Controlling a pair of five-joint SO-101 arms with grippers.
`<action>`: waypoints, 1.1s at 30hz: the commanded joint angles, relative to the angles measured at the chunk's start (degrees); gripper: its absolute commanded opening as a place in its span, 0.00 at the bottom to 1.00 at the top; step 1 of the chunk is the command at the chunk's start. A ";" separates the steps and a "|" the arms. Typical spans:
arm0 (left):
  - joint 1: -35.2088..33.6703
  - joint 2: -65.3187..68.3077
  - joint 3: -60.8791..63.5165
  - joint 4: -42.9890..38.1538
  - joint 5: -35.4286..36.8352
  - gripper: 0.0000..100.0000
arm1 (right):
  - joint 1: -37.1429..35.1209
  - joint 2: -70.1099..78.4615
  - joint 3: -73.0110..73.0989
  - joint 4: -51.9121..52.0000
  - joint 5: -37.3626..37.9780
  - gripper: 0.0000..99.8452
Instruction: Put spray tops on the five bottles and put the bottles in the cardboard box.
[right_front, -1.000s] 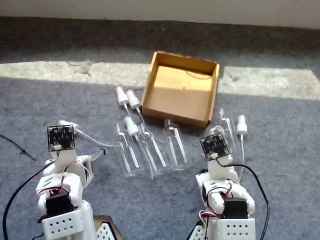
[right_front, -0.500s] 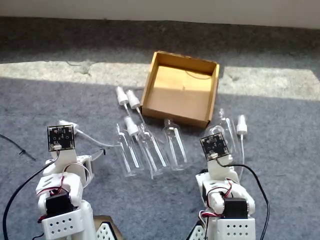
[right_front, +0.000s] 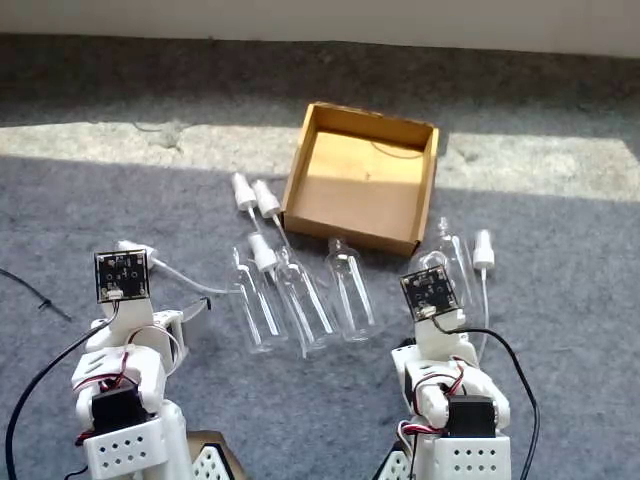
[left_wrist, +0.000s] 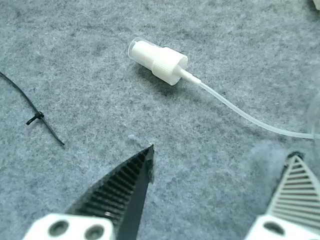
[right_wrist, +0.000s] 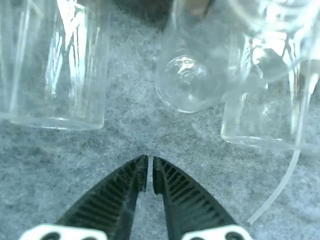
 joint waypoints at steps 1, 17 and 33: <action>0.48 0.31 1.10 0.18 0.62 0.36 | 0.31 -0.31 8.75 0.48 0.00 0.02; 0.48 0.31 1.10 0.18 0.62 0.36 | 0.31 -0.57 8.75 0.57 0.18 0.02; 0.57 0.31 1.10 0.18 0.62 0.36 | 0.57 -0.57 8.66 -3.12 0.26 0.02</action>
